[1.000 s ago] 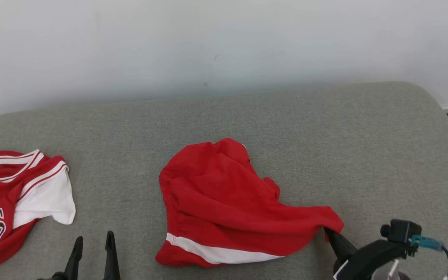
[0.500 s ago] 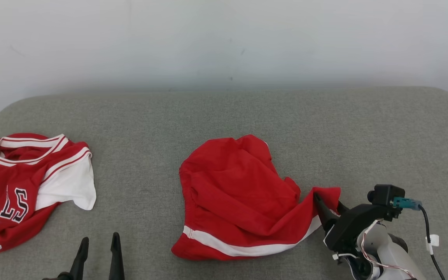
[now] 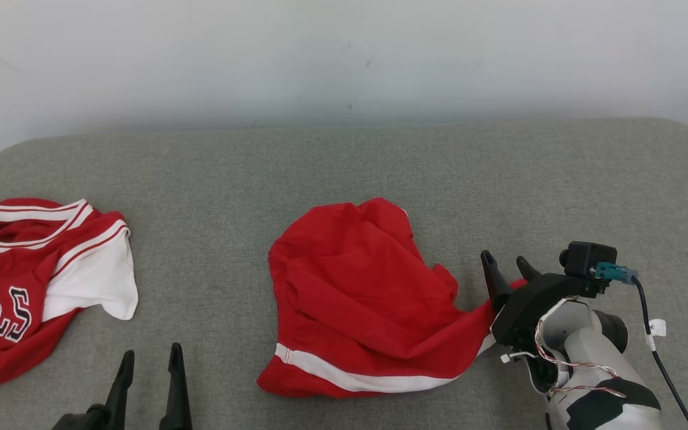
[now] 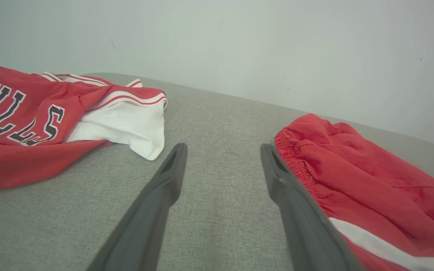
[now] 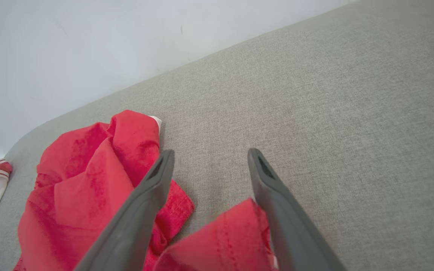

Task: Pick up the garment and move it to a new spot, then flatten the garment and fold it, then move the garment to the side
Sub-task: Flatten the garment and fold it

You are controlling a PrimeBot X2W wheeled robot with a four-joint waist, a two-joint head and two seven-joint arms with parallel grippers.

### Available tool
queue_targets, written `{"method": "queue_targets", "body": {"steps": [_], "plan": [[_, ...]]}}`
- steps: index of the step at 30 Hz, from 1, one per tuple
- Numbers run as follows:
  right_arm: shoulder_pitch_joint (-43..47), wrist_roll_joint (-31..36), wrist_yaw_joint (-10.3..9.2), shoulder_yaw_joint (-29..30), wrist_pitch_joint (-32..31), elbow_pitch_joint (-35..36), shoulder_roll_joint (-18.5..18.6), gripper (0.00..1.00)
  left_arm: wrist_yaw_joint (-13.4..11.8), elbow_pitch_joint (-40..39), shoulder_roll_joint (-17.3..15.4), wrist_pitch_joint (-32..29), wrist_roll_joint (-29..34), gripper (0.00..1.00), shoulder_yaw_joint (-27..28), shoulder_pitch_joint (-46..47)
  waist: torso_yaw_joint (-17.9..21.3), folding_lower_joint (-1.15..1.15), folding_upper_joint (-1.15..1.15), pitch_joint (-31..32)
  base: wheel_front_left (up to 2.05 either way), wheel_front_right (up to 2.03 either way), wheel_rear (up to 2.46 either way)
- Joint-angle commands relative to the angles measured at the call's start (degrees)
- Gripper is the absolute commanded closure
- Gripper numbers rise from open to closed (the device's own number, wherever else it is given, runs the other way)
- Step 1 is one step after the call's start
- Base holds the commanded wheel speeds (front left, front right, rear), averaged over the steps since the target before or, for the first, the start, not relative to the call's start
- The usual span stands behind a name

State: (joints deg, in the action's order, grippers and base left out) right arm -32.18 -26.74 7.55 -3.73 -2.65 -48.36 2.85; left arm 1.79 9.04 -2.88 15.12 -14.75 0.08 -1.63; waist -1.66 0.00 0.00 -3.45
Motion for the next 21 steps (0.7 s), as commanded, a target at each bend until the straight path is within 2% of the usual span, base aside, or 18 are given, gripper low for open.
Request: {"method": "queue_targets", "body": {"steps": [1,6,11,17,21], "plan": [[-0.7,1.3,-0.13,-0.4,1.0,-0.7,0.1,0.0,-0.1,0.2,0.0,0.0,-0.7,0.0,0.1,0.5,0.3,0.0,0.0,0.1,0.0,0.0,0.0],[-1.0,5.1,-0.13,-1.6,5.8,-2.0,1.7,0.0,0.1,0.6,0.0,0.0,-0.8,0.0,0.8,0.2,1.2,0.0,0.0,1.0,0.0,0.0,0.0],[1.4,8.5,-0.13,-2.0,13.2,0.9,3.6,0.0,0.3,0.5,0.0,0.0,-0.8,0.0,1.9,-0.8,2.4,0.0,0.0,2.1,0.0,0.0,0.0],[7.4,13.0,-0.13,-0.7,17.0,8.7,5.4,0.0,0.4,-0.1,0.0,0.0,-0.8,0.0,2.8,-1.7,4.0,0.0,0.0,3.2,0.0,0.0,0.0],[13.6,16.9,-0.13,0.5,17.6,15.8,4.8,0.0,0.5,-0.5,0.0,0.0,-0.7,0.0,3.4,-2.4,4.8,0.0,0.0,3.6,0.0,0.0,0.0]]}}
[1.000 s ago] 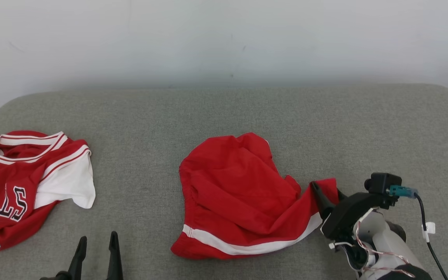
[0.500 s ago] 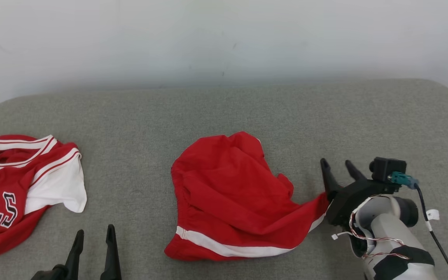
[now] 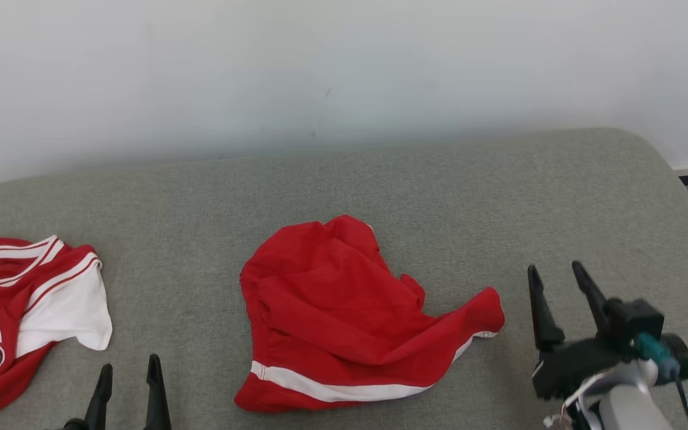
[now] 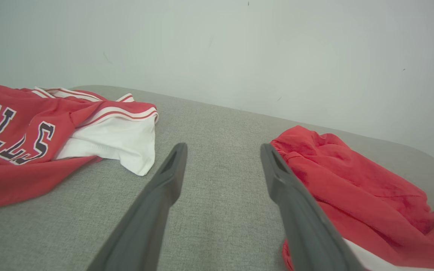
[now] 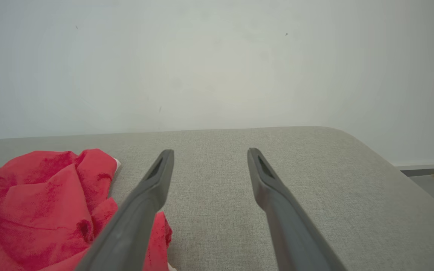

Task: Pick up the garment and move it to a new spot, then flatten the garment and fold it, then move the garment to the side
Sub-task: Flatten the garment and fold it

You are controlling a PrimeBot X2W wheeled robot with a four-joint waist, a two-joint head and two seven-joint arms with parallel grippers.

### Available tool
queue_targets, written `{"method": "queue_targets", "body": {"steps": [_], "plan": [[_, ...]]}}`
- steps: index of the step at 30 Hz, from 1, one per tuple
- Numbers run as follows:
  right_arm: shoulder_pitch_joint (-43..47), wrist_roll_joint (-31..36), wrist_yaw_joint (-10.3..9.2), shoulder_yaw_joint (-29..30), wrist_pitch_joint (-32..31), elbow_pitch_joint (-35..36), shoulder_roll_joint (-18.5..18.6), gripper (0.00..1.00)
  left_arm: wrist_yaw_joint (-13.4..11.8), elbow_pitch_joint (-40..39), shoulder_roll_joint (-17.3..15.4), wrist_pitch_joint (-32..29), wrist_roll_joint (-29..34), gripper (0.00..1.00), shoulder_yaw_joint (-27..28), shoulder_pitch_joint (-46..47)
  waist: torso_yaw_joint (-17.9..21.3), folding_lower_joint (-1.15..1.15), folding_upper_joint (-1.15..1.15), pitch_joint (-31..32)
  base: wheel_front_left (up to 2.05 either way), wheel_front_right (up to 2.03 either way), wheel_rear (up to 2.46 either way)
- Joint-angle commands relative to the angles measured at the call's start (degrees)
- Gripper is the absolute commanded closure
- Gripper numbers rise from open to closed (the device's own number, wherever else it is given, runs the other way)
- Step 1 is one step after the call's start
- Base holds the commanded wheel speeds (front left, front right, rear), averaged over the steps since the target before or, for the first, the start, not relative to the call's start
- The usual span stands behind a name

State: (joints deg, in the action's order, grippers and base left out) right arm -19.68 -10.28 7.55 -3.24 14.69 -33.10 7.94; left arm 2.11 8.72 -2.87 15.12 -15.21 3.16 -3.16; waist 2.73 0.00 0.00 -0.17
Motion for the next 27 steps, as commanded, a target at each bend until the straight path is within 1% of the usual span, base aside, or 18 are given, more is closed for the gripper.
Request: {"method": "queue_targets", "body": {"steps": [1,5,6,8,10,18,23,27], "plan": [[2.8,1.5,-0.13,0.2,0.4,2.5,-0.7,0.0,0.2,-0.4,0.0,0.0,-0.2,0.0,0.3,-0.9,0.5,0.0,0.0,0.3,0.0,0.0,0.0],[9.1,3.9,-0.13,0.1,0.5,9.5,-2.3,0.0,0.2,-0.7,0.0,0.0,-0.2,0.0,0.6,-1.2,1.0,0.0,0.0,0.7,0.0,0.0,0.0],[11.9,4.9,-0.13,-0.5,0.5,12.5,-3.0,0.0,0.3,-0.8,0.0,0.0,-0.1,0.0,0.6,-1.4,1.1,0.0,0.0,1.0,0.0,0.0,0.0],[14.0,5.9,-0.13,-1.3,0.5,15.2,-3.6,0.0,0.3,-0.8,0.0,0.0,0.4,0.0,0.5,-1.6,1.2,0.0,0.0,1.2,0.0,0.0,0.0],[15.9,5.5,-0.14,-2.0,0.4,16.7,-4.0,0.0,0.3,-0.8,0.0,0.0,0.6,0.0,0.5,-1.7,1.4,0.0,0.0,1.3,0.0,0.0,0.0],[19.1,7.0,-0.13,-5.0,0.4,18.2,-4.8,0.0,0.3,-0.4,0.0,0.0,2.0,0.0,-0.2,-2.4,1.2,0.0,0.0,2.5,0.0,0.0,0.0],[19.9,7.3,-0.13,-5.0,0.4,18.6,-4.9,0.0,0.3,0.0,0.0,0.0,2.4,0.0,-0.2,-3.5,0.8,0.0,0.0,3.2,0.0,0.0,0.0],[20.2,7.5,-0.13,-3.7,0.5,18.7,-5.0,0.0,0.3,0.2,0.0,0.0,2.7,0.0,-0.4,-4.3,0.4,0.0,0.0,3.9,0.0,0.0,0.0]]}}
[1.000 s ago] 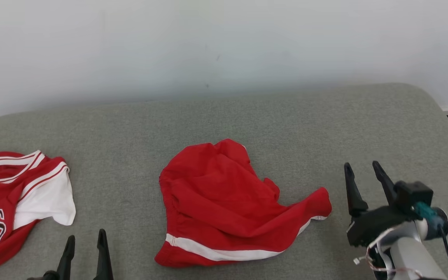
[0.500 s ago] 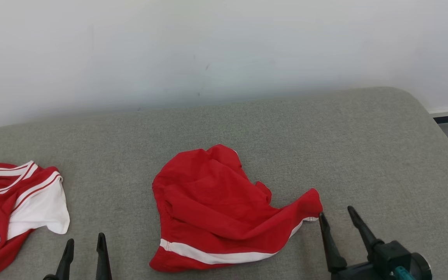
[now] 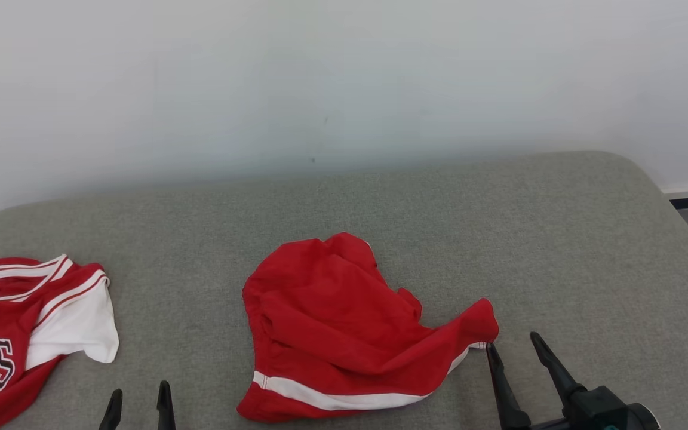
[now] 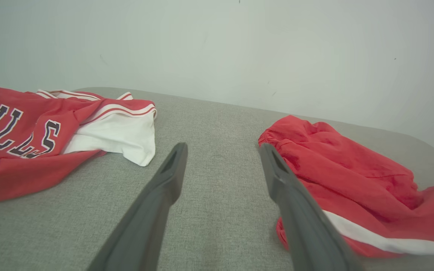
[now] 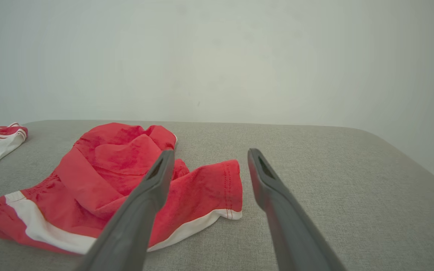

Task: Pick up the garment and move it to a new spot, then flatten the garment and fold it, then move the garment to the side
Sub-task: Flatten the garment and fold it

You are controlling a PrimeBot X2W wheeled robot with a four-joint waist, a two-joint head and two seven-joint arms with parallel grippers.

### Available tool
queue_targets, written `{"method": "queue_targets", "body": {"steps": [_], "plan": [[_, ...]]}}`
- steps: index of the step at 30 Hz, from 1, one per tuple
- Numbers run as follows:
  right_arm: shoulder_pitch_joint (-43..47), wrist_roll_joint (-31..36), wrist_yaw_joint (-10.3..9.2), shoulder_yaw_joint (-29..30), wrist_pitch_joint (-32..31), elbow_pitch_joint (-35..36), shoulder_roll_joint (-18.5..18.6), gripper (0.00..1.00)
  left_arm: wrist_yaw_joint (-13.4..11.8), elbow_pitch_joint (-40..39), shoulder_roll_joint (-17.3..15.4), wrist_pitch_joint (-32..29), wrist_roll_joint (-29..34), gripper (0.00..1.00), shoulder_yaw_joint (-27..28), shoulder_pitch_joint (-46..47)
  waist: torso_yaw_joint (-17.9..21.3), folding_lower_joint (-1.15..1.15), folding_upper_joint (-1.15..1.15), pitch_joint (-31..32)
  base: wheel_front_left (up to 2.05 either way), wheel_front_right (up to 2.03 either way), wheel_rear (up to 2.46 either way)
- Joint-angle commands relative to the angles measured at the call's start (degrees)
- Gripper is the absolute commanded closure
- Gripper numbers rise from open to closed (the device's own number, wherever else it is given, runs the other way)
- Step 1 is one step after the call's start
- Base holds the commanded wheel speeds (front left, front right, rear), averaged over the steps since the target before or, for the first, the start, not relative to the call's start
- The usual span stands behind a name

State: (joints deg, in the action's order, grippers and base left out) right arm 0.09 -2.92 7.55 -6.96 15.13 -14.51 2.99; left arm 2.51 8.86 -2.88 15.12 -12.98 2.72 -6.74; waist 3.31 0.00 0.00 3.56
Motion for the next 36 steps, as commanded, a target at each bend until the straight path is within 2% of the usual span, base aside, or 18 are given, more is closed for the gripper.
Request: {"method": "queue_targets", "body": {"steps": [1,29,36], "plan": [[0.6,0.3,-0.13,0.3,0.0,0.2,-0.1,0.0,-0.1,0.1,0.0,0.0,0.4,0.0,0.0,-0.9,-0.3,0.0,0.0,0.3,0.0,0.0,0.0],[0.5,-1.6,-0.13,2.4,0.0,-0.6,-0.1,0.0,-0.1,0.0,0.0,0.0,0.5,0.0,-1.7,-0.6,-0.1,0.0,0.0,0.1,0.0,0.0,0.0],[-1.9,-1.7,-0.13,3.0,-2.4,-4.3,-0.1,0.0,1.6,3.4,0.0,0.0,0.0,0.0,-4.3,2.5,-0.1,0.0,0.0,-1.2,0.0,0.0,0.0]]}}
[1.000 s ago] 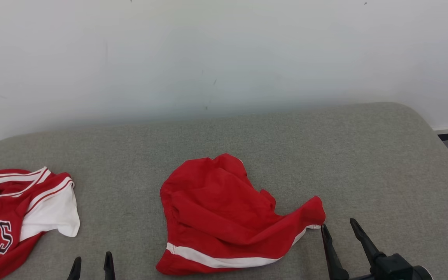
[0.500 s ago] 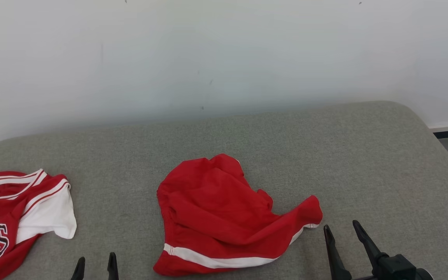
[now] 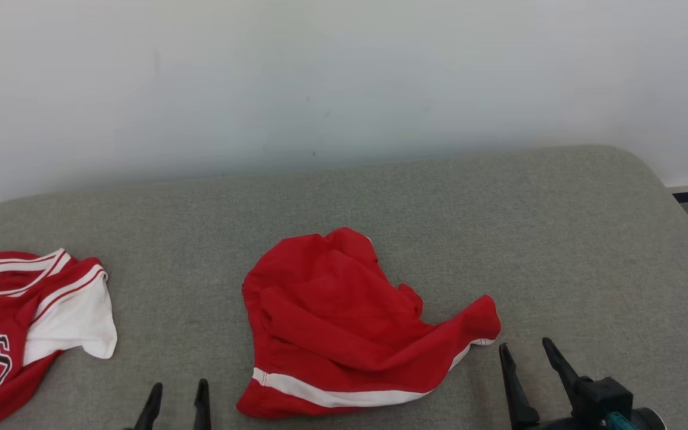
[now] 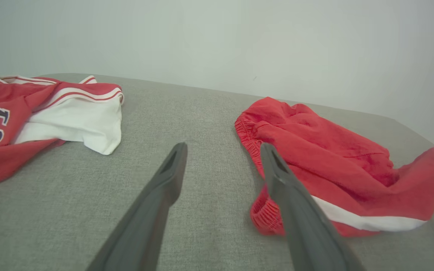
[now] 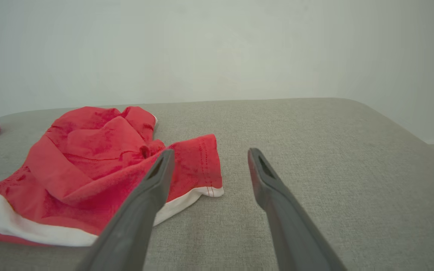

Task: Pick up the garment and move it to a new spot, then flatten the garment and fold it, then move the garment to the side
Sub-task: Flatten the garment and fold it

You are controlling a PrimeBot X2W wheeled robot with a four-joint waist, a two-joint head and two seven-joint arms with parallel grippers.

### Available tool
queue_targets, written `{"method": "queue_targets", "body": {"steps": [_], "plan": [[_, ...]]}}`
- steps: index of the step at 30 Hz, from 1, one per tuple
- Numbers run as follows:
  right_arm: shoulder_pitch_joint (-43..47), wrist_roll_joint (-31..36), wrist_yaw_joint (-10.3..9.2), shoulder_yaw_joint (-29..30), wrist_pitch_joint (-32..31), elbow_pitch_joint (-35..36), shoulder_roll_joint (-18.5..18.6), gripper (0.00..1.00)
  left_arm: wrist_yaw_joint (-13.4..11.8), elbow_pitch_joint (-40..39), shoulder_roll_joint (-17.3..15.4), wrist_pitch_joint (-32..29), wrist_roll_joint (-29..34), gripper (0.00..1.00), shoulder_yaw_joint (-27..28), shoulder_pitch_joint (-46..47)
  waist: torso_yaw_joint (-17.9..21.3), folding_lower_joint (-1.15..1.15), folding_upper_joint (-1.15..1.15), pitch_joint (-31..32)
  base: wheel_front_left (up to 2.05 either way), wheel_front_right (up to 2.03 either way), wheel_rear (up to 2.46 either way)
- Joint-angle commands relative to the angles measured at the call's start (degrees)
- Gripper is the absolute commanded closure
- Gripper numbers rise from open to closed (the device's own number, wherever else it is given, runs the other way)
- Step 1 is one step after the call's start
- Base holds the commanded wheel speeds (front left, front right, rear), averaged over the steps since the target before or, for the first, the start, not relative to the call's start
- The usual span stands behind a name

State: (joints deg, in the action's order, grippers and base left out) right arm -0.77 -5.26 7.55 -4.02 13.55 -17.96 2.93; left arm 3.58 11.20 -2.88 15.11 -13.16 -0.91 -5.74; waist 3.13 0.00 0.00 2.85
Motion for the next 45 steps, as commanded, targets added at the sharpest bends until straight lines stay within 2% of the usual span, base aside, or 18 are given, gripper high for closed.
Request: {"method": "queue_targets", "body": {"steps": [1,5,12,21,27,29,32,45], "plan": [[-1.7,1.1,-0.13,0.1,-1.4,-1.7,0.0,0.0,0.9,2.1,-0.2,-0.5,0.3,0.0,-1.4,2.6,0.1,0.0,0.0,-0.8,0.0,0.0,0.0],[-4.1,1.2,-0.14,-0.1,-3.2,-4.7,1.2,0.0,2.3,4.9,-1.2,-2.4,0.5,0.0,-4.2,6.1,0.1,0.0,0.0,-1.8,0.0,0.0,0.0],[-10.0,0.8,-0.14,-2.0,-6.9,-11.7,3.5,0.0,3.7,12.0,-2.7,-10.5,-1.7,0.0,-10.2,13.4,0.2,0.0,0.0,-4.7,0.0,0.0,0.0],[-16.1,-1.3,-0.14,-5.7,-9.3,-18.5,4.1,0.0,3.1,15.7,-3.1,-22.0,-3.5,0.0,-12.4,18.8,0.6,0.0,0.0,-7.8,0.0,0.0,0.0],[-18.9,-1.8,-0.14,-7.7,-8.1,-22.2,4.3,0.0,2.6,13.5,-3.5,-25.6,-3.3,0.01,-13.4,18.9,0.4,0.0,0.0,-8.5,0.0,0.0,0.0],[-19.5,-1.9,-0.13,-8.2,-7.6,-23.2,4.4,0.0,2.7,12.6,-3.8,-25.8,-3.2,0.45,-13.7,18.6,0.4,0.0,0.0,-8.5,0.0,0.0,0.0],[-20.2,-2.1,-0.13,-9.2,-6.9,-24.6,4.4,0.0,2.7,11.5,-4.1,-25.6,-3.1,1.0,-14.1,17.9,0.3,0.0,0.0,-8.6,0.0,0.0,0.0],[-23.3,-2.5,-0.13,-14.5,-5.7,-30.4,5.5,0.0,2.8,10.1,-4.6,-24.5,-4.5,1.0,-14.9,15.7,0.5,0.0,0.0,-7.9,0.0,0.0,0.0]]}}
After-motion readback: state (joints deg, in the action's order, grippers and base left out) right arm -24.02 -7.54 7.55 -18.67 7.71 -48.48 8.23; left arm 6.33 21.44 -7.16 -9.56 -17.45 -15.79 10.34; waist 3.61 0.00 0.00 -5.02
